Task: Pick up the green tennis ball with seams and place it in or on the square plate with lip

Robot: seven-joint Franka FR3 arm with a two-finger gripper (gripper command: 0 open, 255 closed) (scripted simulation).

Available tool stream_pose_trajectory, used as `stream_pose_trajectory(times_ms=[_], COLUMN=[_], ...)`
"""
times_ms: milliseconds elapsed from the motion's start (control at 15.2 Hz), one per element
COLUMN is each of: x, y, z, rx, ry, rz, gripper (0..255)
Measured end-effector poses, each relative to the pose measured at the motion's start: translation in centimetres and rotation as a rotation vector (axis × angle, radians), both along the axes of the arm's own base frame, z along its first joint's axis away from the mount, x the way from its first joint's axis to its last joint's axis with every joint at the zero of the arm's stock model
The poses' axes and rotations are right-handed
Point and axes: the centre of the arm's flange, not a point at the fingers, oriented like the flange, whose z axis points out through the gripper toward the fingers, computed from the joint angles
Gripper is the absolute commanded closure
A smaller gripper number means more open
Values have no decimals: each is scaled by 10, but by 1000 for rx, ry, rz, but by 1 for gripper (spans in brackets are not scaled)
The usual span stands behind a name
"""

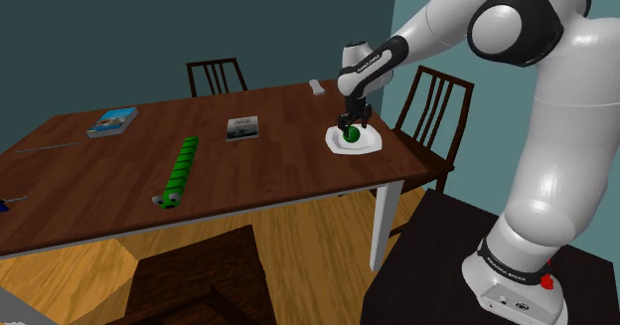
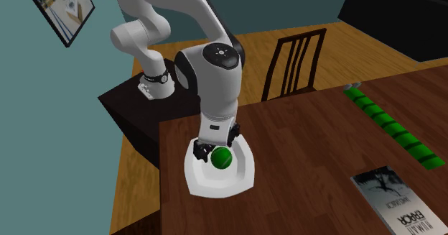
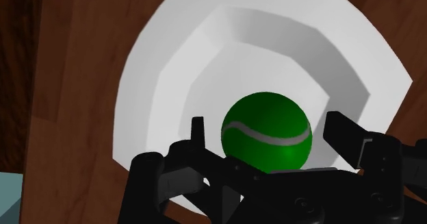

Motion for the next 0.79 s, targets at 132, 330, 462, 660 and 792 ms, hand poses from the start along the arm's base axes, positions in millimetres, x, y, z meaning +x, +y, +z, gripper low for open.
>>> stream_pose_trajectory(times_ms=[132, 330, 462, 660, 792], x=[0, 1, 0, 0, 0], y=[-1, 1, 1, 0, 0], z=[7, 40, 48, 50, 51], rx=[0, 0, 0, 0, 0], ry=[0, -1, -1, 0, 0], rz=[0, 0, 0, 0, 0], gripper=[0, 0, 0, 0, 0])
